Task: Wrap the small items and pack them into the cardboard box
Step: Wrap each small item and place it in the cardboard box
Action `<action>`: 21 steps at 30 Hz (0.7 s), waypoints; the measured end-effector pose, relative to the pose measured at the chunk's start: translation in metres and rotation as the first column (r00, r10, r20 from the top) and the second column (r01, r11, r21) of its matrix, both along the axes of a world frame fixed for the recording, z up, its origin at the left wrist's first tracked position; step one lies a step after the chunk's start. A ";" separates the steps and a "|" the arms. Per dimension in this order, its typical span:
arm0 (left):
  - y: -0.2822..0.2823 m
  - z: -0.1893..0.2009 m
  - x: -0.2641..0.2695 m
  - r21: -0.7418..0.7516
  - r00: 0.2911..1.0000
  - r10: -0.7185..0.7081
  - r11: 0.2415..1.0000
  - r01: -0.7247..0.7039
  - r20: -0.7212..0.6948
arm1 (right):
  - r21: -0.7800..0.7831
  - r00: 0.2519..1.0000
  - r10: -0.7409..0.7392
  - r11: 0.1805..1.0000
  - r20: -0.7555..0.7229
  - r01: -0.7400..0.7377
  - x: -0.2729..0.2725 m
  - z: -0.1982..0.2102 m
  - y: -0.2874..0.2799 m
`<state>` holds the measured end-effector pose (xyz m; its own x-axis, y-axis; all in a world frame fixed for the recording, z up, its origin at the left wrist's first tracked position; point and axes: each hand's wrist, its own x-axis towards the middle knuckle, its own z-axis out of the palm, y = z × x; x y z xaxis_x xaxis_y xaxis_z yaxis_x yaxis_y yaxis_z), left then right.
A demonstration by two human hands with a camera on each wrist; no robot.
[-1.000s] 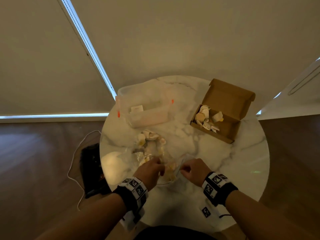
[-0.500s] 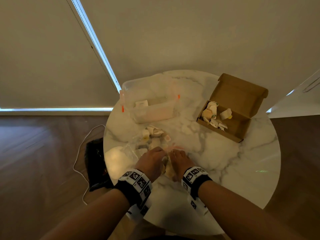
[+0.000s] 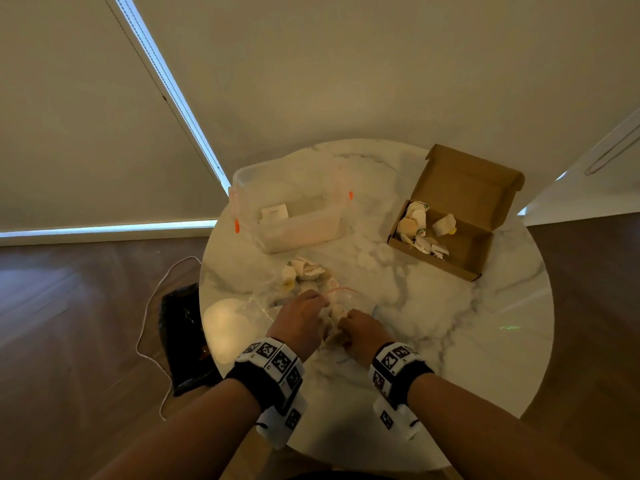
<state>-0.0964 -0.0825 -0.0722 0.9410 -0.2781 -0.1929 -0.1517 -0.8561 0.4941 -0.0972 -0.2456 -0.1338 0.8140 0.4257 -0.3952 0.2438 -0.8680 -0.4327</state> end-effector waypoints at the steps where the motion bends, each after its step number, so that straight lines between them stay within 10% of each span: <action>1: 0.001 -0.001 0.003 -0.006 1.000 -0.005 1.000 0.005 0.007 | 0.083 0.998 -0.045 0.996 0.033 0.042 -0.001 0.008 -0.001; 5: 0.006 -0.003 0.017 -0.036 1.000 0.017 0.999 -0.018 -0.015 | 0.442 0.919 -0.363 0.857 0.157 0.263 -0.008 0.035 -0.018; 11: -0.005 0.010 0.037 -0.147 0.995 0.095 0.985 -0.090 0.028 | 0.512 0.806 -0.590 0.681 -0.039 0.524 0.016 0.086 -0.053; 17: -0.029 0.024 0.031 -0.248 0.996 0.043 0.967 -0.061 -0.079 | 0.660 0.735 -0.568 0.397 -0.370 0.638 0.048 0.132 -0.079; 21: -0.047 0.054 0.037 -0.456 0.975 0.219 0.863 -0.216 -0.047 | 0.692 0.787 -0.478 0.412 -0.390 0.593 0.061 0.157 -0.093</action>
<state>-0.0599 -0.1292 -0.0181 0.9885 -0.1219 -0.0893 0.0080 -0.5477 0.8367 -0.0365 -0.3388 0.0228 0.9601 0.0934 -0.2636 -0.2496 -0.1386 -0.9584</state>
